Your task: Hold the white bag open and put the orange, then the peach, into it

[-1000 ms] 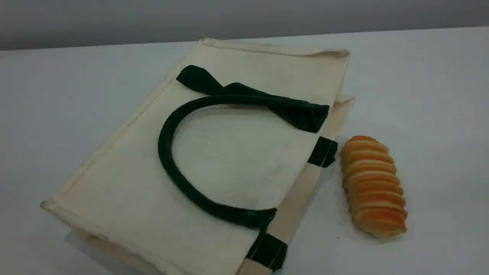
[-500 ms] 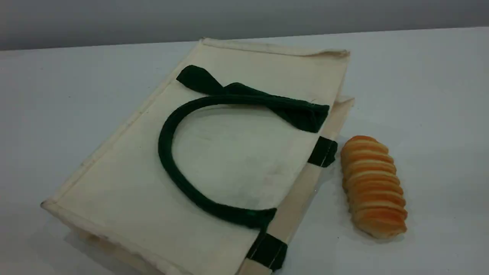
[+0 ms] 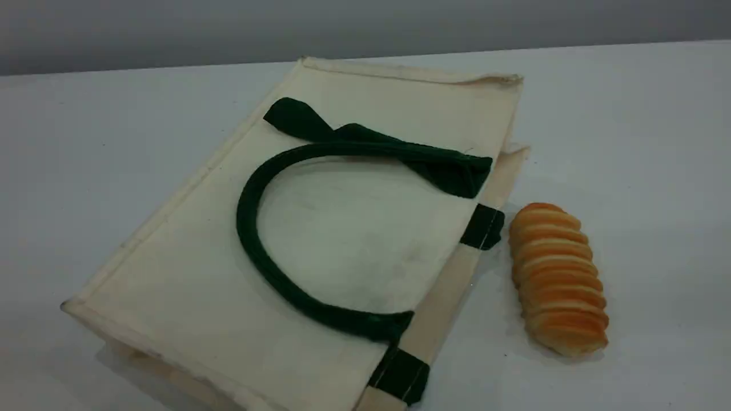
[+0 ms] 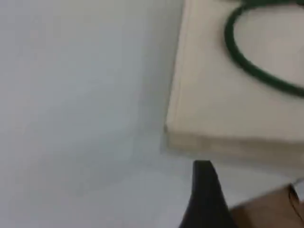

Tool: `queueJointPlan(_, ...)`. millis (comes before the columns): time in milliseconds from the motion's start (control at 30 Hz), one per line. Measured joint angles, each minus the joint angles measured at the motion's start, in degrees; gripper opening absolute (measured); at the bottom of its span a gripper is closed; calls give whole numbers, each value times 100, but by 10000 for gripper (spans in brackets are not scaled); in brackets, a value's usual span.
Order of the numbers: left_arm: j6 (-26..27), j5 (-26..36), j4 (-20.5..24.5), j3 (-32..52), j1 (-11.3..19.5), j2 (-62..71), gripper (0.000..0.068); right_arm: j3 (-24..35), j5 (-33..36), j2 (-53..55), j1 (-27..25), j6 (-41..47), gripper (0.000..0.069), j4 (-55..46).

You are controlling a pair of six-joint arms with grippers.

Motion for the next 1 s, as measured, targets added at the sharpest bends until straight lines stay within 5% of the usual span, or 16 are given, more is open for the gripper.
queueJointPlan(367, -34, -264, -11, 263, 0, 0, 433, -4, 10, -67, -52, 0, 502, 6)
queueJointPlan(667, -34, -247, -26, 256, 0, 0, 433, -4, 10, -169, -1324, 0, 502, 51)
queueJointPlan(833, -34, -247, -26, 256, 13, 0, 433, -30, 40, -249, -1372, 0, 502, 122)
queueJointPlan(1000, -23, -247, -26, 256, 504, 0, 433, -30, 40, -245, -1364, 0, 500, 122)
